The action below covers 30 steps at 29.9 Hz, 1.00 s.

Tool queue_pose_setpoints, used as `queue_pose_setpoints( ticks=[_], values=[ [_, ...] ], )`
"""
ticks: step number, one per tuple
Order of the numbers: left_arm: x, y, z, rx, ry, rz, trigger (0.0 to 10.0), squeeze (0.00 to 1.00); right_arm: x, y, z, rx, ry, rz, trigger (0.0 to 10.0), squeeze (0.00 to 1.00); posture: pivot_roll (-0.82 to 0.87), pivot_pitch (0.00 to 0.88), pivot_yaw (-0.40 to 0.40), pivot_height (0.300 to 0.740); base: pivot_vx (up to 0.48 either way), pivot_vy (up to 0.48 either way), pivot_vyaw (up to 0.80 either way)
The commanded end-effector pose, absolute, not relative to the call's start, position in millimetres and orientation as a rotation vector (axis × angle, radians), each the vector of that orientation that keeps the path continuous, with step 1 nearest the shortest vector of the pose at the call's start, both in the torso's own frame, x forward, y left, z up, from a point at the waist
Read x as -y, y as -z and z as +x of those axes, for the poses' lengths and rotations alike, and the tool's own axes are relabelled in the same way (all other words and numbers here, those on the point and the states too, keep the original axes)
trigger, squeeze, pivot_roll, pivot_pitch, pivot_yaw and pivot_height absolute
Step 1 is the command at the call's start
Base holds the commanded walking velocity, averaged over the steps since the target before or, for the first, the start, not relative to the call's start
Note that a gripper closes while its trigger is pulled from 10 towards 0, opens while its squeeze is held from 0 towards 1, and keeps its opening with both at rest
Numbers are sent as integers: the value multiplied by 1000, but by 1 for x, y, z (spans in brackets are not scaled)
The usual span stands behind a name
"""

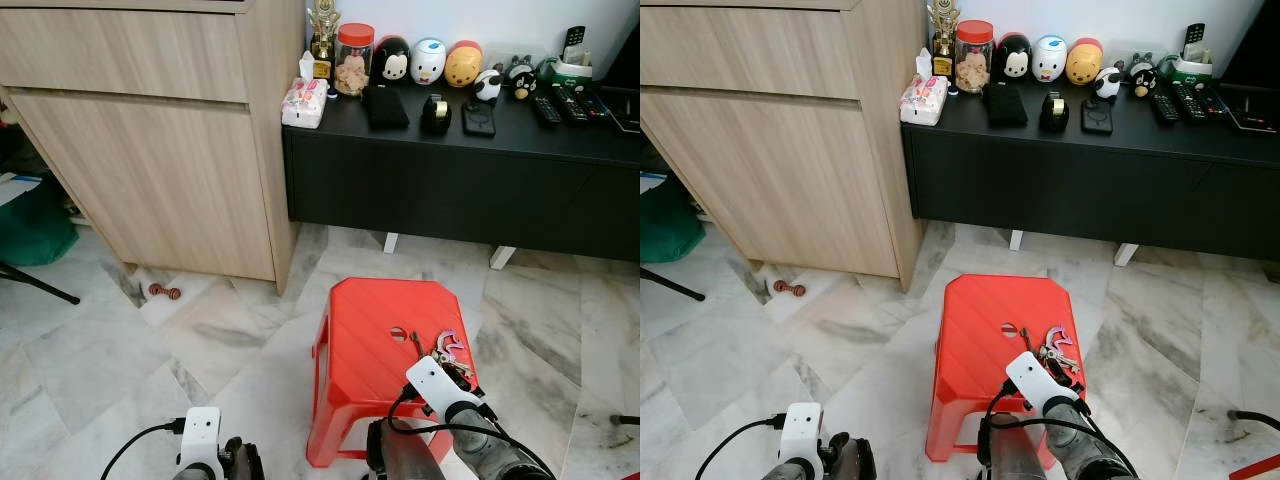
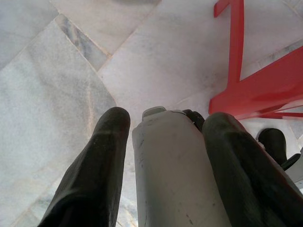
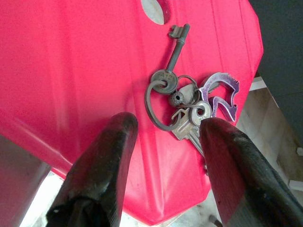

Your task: Hang keys on a hook

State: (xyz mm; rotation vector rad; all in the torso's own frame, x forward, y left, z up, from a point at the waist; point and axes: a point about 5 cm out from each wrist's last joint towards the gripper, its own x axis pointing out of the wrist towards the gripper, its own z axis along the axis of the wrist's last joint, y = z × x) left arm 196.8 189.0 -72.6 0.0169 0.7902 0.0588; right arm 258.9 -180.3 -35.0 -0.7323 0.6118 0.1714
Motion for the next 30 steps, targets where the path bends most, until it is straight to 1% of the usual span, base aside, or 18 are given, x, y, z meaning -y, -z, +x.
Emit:
queue_pose_setpoints(
  ticks=[1,5,6,7,15,30],
  values=[
    [-181,94,158,-960,-36,-4,10000,0,182,40,253,-643,-179,-729,10000,1000,63,122,-53,605,0,0,0],
    [-181,94,157,-960,-36,-4,10000,0,182,40,253,-646,-177,-735,10000,1000,64,123,-52,605,0,0,0],
    [-181,94,157,-960,-36,-4,10000,0,183,40,253,-646,-174,-747,10000,984,65,123,-52,605,0,0,0],
    [-181,94,157,-960,-37,-4,10000,0,184,39,254,-649,-168,-754,10000,0,65,124,-53,605,0,0,0],
    [-181,95,155,-963,-37,-4,10000,0,189,37,256,-650,-154,-766,10000,0,66,133,-54,605,0,0,0],
    [-179,99,145,-974,-26,4,10000,0,189,29,266,-598,-129,-798,10000,0,66,178,-60,605,0,0,0]
  ],
)
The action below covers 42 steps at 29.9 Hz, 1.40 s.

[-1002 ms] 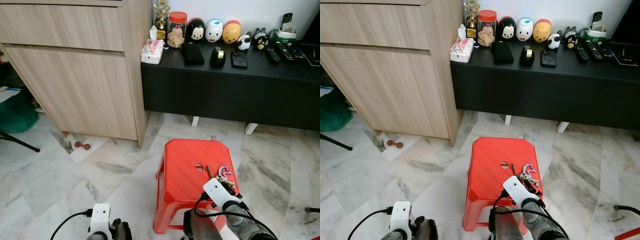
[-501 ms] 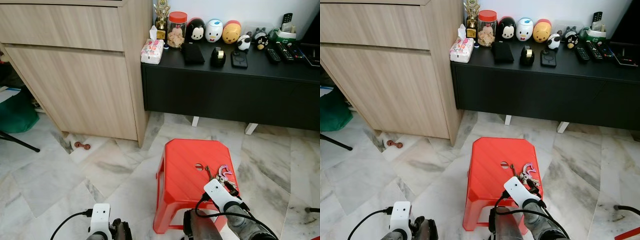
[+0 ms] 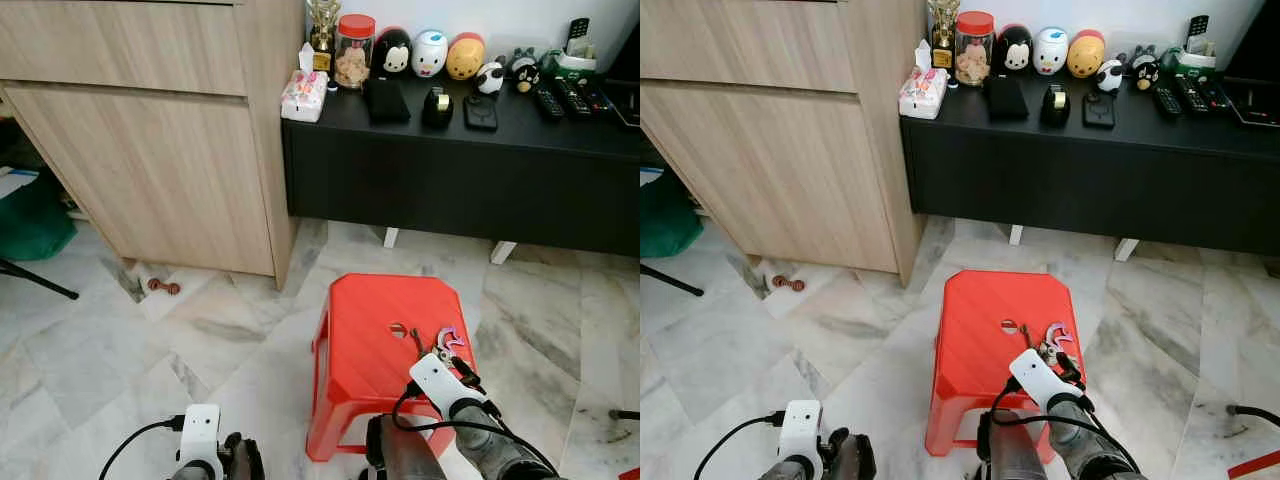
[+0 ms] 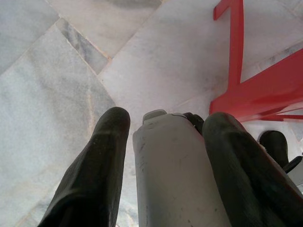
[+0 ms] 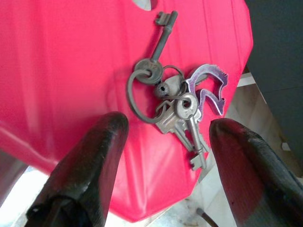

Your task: Hang keys on a hook

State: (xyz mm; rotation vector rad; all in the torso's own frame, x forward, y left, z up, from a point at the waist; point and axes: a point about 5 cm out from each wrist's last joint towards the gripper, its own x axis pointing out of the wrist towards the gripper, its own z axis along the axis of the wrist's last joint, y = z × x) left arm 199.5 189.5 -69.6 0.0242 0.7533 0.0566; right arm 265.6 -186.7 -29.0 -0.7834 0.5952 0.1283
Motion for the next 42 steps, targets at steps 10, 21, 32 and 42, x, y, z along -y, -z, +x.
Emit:
queue_pose_setpoints(
  ticks=[10,21,32,42],
  values=[
    [-176,101,138,-973,-12,7,10000,0,183,27,269,-577,-159,-821,10000,0,67,212,-69,605,0,0,0],
    [-174,102,133,-967,-16,5,10000,0,181,23,272,-535,-170,-888,10000,0,68,235,-76,605,0,0,0],
    [-173,103,128,-960,-21,4,10000,0,184,16,279,-485,-150,-929,10000,0,64,253,-80,605,0,0,0],
    [-173,103,127,-960,-23,3,10000,0,180,21,275,-494,-181,-925,0,0,66,262,-80,605,0,0,0]
  ],
)
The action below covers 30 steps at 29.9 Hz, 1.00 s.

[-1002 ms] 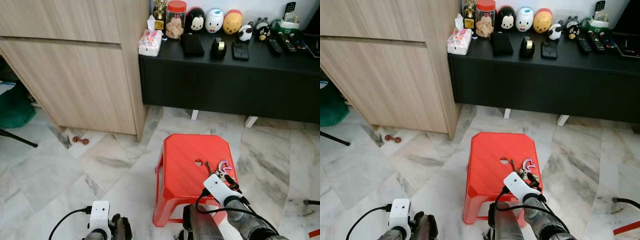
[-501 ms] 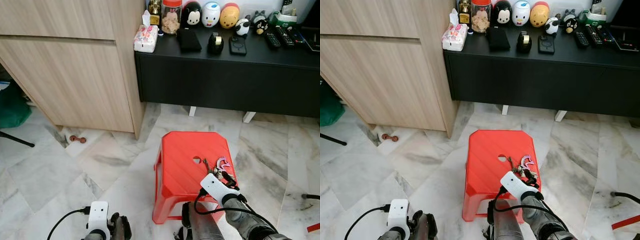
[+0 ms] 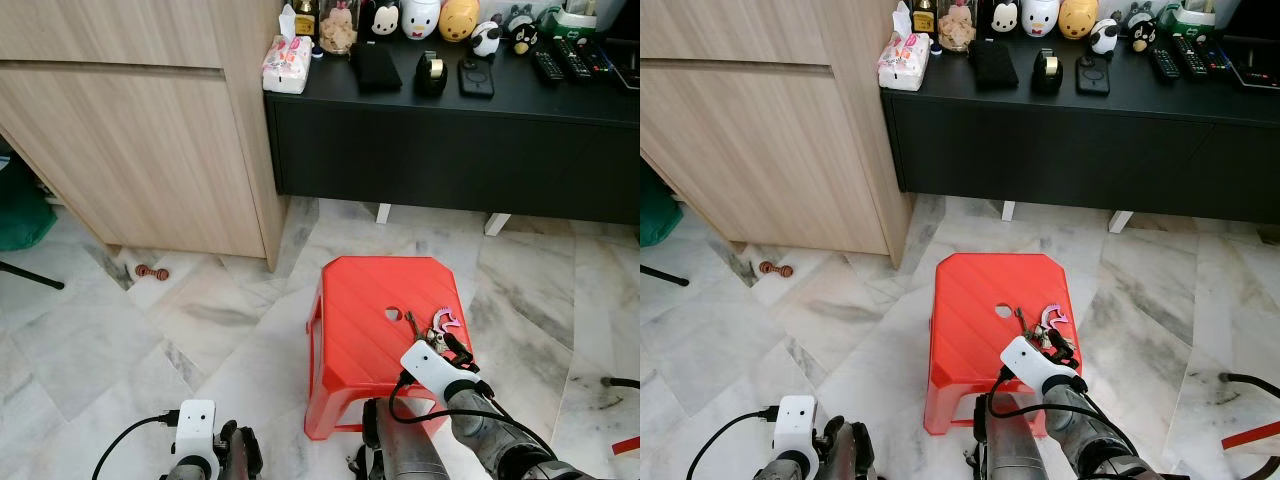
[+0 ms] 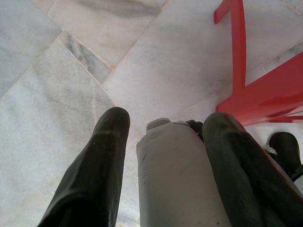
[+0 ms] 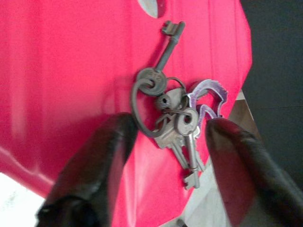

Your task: Hang keys on a hook

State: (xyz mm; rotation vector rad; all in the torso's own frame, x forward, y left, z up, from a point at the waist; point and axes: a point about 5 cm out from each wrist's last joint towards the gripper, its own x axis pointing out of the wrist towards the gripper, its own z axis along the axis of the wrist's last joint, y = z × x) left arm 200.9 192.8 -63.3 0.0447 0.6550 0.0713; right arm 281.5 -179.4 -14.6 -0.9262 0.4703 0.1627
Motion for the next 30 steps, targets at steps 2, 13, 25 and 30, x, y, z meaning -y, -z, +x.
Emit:
queue_pose_setpoints(
  ticks=[2,13,25,30],
  values=[
    [-173,103,127,-960,-23,3,10000,0,180,20,275,-493,-181,-925,0,0,66,262,-79,605,0,0,0],
    [-173,103,129,-957,-23,6,10000,0,178,22,274,-507,-206,-913,0,0,65,256,-82,605,0,0,0],
    [-173,103,129,-958,-20,12,10000,0,173,26,270,-521,-241,-904,0,0,66,255,-82,605,0,0,0],
    [-172,103,129,-958,-18,10,10000,0,172,26,270,-519,-243,-904,0,0,68,257,-82,605,0,0,0]
  ],
)
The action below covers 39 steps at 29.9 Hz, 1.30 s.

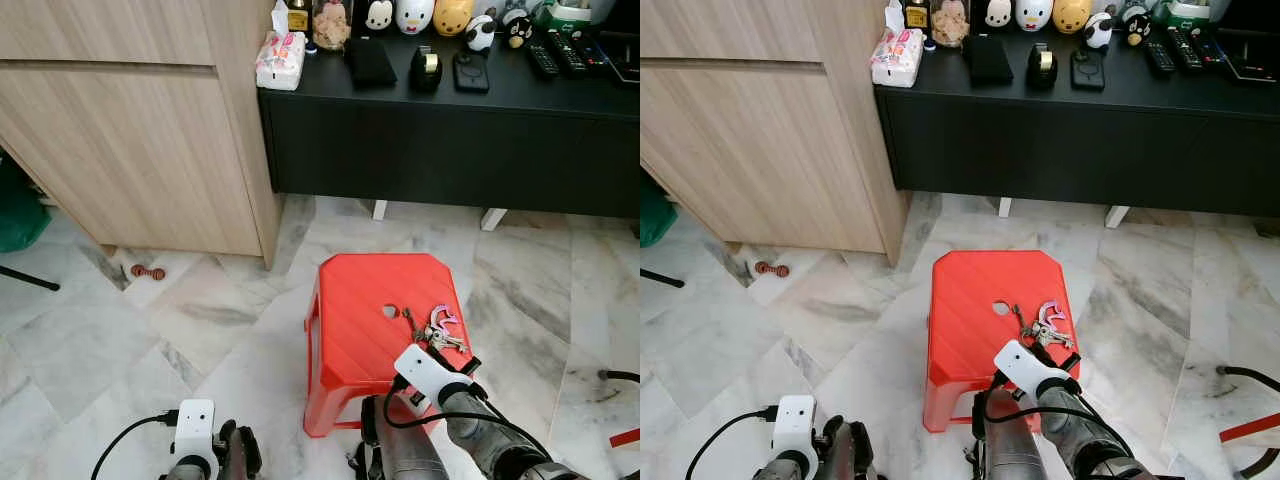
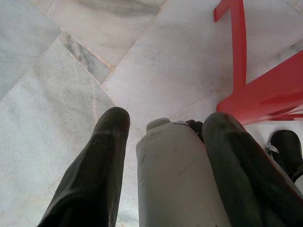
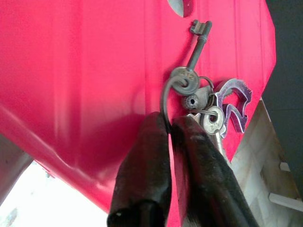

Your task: Hang keys on a hook

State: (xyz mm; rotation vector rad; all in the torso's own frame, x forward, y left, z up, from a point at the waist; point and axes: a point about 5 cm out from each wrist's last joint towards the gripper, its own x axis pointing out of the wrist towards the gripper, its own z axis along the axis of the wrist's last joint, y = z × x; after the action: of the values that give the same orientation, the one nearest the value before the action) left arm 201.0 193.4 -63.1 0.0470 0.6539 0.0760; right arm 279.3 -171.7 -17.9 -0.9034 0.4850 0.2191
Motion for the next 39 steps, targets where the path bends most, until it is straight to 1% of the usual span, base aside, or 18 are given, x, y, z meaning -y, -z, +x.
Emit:
queue_pose_setpoints(
  ticks=[1,10,15,20,22,24,26,27,29,30,31,32,33,34,39],
  values=[
    [-172,103,129,-958,-18,10,10000,0,171,26,270,-519,-244,-904,0,0,68,257,-82,605,0,0,0],
    [-173,102,131,-956,-18,12,10000,0,171,23,274,-500,-224,-907,0,0,65,261,-82,605,0,0,0],
    [-173,101,134,-953,-18,12,10000,0,175,15,281,-454,-164,-897,0,0,61,256,-79,605,0,0,0],
    [-173,100,137,-947,-27,10,10000,0,179,5,289,-403,-70,-838,0,0,58,238,-77,605,0,0,0],
    [-174,99,140,-945,-29,13,10000,0,181,0,292,-377,-23,-774,0,0,58,192,-76,605,0,0,0],
    [-174,99,142,-944,-31,17,10000,0,179,-5,295,-345,3,-675,0,0,59,162,-76,605,0,0,0],
    [-175,98,144,-943,-34,29,10000,0,176,-10,297,-297,11,-638,0,0,59,123,-73,605,0,0,0],
    [-176,98,145,-942,-37,33,10000,0,174,-11,298,-283,7,-622,0,0,59,123,-73,605,0,0,0],
    [-176,97,147,-938,-49,30,10000,0,170,-15,300,-252,-3,-590,0,0,56,90,-72,605,0,0,0],
    [-176,97,148,-938,-54,30,10000,0,168,-18,301,-227,-1,-582,2431,0,57,72,-70,605,0,0,0],
    [-177,97,148,-937,-57,30,10000,0,167,-20,302,-211,2,-576,2431,0,57,62,-70,605,0,0,0],
    [-177,96,150,-937,-62,36,10000,0,166,-24,304,-182,6,-539,10000,0,56,34,-69,605,0,0,0],
    [-177,96,150,-937,-62,36,10000,0,166,-24,304,-182,6,-539,10000,0,56,34,-69,605,0,0,0],
    [-179,96,152,-935,-78,41,10000,0,166,-29,306,-152,16,-481,10000,0,52,0,-69,605,0,0,0],
    [-181,94,156,-932,-107,48,10000,0,168,-45,312,-66,44,-416,10000,0,46,0,-65,605,0,0,0]
  ],
)
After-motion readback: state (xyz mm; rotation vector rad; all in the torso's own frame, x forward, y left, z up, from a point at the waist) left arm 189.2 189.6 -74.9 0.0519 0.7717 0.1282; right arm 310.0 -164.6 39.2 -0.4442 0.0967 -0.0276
